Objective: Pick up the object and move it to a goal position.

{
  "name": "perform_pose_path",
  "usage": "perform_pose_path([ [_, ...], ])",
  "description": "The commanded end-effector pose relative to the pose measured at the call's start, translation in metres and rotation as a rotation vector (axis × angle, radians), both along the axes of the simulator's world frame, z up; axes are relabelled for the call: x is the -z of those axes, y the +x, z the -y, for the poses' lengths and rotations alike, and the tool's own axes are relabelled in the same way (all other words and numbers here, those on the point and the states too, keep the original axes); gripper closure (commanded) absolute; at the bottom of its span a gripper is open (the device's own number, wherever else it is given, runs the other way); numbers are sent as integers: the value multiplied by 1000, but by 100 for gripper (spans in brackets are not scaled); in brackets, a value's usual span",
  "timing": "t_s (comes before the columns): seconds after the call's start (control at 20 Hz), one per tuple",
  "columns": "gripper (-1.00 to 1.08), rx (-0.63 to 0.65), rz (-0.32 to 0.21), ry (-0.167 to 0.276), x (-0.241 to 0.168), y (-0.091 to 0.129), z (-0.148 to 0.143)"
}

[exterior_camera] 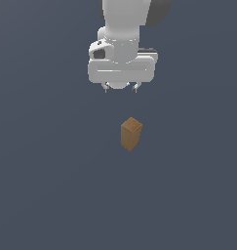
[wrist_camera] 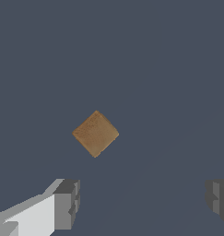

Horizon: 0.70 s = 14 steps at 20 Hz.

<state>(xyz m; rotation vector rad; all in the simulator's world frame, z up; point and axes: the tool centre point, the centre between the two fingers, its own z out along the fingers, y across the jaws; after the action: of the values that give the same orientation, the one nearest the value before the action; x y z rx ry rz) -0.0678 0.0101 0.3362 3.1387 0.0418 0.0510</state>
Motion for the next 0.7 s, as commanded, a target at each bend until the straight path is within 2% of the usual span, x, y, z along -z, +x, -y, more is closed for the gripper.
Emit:
perform_pose_path([
  [0.0,-92,0,0,0,0,0,0],
  [0.65,-92,0,-13,7,13,0,-14],
])
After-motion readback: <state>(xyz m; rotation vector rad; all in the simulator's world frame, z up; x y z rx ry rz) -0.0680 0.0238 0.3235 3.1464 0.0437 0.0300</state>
